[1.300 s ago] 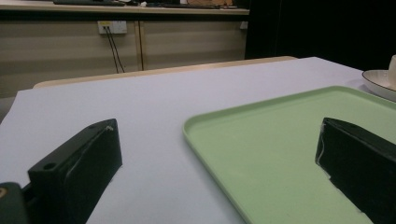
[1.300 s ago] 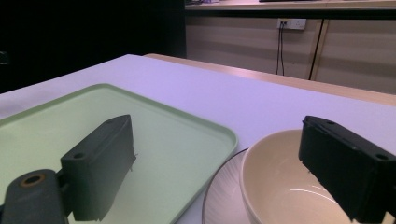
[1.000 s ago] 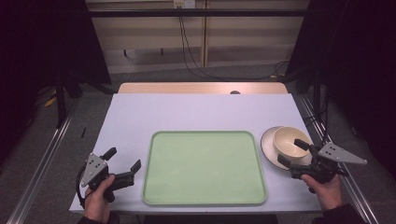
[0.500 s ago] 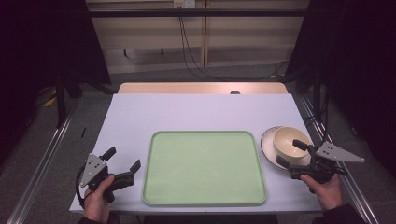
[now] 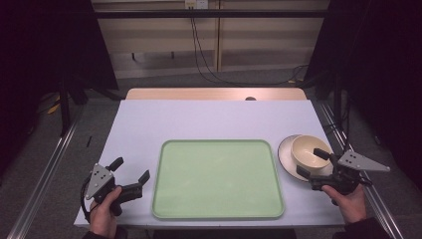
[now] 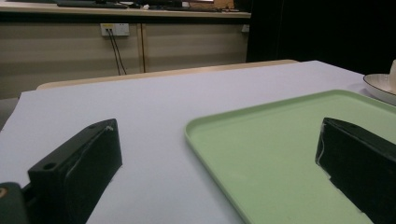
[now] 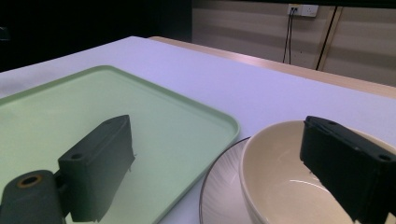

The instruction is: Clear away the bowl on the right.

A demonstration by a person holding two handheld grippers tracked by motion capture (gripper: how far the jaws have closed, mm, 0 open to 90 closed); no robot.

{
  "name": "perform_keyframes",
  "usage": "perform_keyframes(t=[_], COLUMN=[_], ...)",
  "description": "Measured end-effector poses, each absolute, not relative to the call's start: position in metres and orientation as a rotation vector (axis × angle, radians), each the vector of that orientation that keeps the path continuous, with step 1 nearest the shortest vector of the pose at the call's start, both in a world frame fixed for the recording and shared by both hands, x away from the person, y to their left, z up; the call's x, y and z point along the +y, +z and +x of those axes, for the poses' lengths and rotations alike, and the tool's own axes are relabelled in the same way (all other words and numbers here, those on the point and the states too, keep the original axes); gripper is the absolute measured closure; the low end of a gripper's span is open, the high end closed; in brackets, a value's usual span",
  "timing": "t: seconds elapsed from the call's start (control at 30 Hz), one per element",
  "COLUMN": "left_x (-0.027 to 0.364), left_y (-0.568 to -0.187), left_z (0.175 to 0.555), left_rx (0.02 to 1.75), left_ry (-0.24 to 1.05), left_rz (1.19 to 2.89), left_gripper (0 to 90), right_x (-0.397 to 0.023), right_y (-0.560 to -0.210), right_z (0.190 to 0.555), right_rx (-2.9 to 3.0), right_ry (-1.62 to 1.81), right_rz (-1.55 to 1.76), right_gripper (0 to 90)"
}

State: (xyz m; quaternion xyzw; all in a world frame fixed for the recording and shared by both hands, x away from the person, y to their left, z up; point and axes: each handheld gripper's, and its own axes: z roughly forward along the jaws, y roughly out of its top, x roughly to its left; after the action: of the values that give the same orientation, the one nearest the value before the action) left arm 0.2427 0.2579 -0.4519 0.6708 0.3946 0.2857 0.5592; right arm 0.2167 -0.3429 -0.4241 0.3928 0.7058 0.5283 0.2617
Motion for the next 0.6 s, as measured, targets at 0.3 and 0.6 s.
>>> perform_keyframes(t=[0.3,0.6], left_x=[0.258,0.259], left_y=[-0.452,-0.452], left_z=[0.243,0.244], left_rx=[0.928,0.928], left_ry=[0.673,0.684], left_rz=[1.581,1.593], left_gripper=[0.3,0.4], right_x=[-0.358,-0.373], right_y=[-0.415,-0.411], right_z=[0.220,0.229], right_rx=[1.875,1.888], right_ry=[1.417,1.380], right_rz=[1.086,1.116], right_gripper=[9.2,9.2])
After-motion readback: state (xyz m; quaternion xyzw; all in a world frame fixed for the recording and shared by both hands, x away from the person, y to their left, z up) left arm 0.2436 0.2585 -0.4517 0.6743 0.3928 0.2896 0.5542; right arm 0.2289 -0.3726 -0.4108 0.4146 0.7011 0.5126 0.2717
